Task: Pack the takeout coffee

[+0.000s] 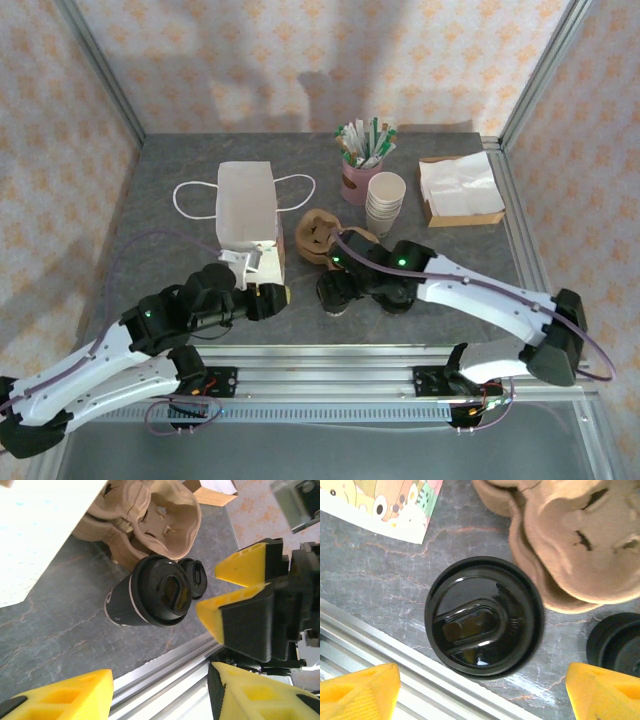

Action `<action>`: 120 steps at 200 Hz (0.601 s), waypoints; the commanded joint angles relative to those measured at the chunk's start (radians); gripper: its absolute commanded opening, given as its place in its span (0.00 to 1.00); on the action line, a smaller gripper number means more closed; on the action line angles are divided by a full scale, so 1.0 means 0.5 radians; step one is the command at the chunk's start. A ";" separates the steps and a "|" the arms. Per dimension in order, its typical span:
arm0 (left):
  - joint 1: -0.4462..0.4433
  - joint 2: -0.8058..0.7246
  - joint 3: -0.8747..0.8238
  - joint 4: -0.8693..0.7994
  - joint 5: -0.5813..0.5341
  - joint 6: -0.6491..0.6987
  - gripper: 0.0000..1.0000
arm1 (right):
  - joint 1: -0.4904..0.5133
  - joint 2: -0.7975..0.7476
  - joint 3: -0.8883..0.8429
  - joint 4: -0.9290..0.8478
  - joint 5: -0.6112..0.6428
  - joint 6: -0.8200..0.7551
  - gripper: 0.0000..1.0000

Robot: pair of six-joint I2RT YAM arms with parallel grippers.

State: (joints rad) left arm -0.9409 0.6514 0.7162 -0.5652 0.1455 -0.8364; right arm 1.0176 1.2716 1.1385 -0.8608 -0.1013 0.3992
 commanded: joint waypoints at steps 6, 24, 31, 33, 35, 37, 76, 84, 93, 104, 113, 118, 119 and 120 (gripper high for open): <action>-0.189 0.025 -0.112 0.301 -0.357 -0.219 0.53 | -0.118 -0.165 -0.185 0.139 -0.017 0.182 0.81; -0.343 0.083 -0.163 0.422 -0.557 -0.313 0.54 | -0.218 -0.269 -0.294 0.249 -0.109 0.262 0.78; -0.393 0.118 -0.166 0.452 -0.626 -0.341 0.54 | -0.253 -0.279 -0.319 0.276 -0.146 0.283 0.76; -0.413 0.128 -0.164 0.457 -0.646 -0.349 0.54 | -0.259 -0.279 -0.326 0.283 -0.158 0.288 0.76; -0.422 0.139 -0.165 0.458 -0.666 -0.356 0.54 | -0.266 -0.281 -0.333 0.291 -0.167 0.295 0.75; -0.437 0.152 -0.163 0.468 -0.685 -0.364 0.54 | -0.274 -0.284 -0.342 0.299 -0.180 0.302 0.75; -0.559 0.370 -0.131 0.592 -0.839 -0.437 0.54 | -0.308 -0.277 -0.465 0.453 -0.276 0.428 0.70; -0.563 0.401 -0.123 0.603 -0.853 -0.451 0.53 | -0.308 -0.279 -0.483 0.476 -0.281 0.447 0.68; -0.564 0.423 -0.121 0.619 -0.860 -0.464 0.54 | -0.309 -0.280 -0.501 0.500 -0.283 0.461 0.61; -0.564 0.444 -0.117 0.630 -0.871 -0.471 0.53 | -0.308 -0.282 -0.514 0.504 -0.282 0.461 0.54; -0.563 0.455 -0.113 0.629 -0.878 -0.469 0.53 | -0.308 -0.285 -0.518 0.482 -0.274 0.451 0.49; -0.563 0.460 -0.110 0.628 -0.882 -0.471 0.53 | -0.308 -0.292 -0.516 0.465 -0.267 0.452 0.49; -0.563 0.461 -0.110 0.626 -0.884 -0.471 0.53 | -0.308 -0.295 -0.516 0.463 -0.264 0.453 0.48; -0.563 0.461 -0.110 0.623 -0.885 -0.473 0.52 | -0.308 -0.296 -0.518 0.462 -0.262 0.451 0.48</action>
State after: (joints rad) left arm -1.2175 0.8757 0.6422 -0.2916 -0.2211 -1.0466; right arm 0.8673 1.1408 0.8948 -0.6483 -0.2367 0.6048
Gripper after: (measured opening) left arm 0.529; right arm 0.504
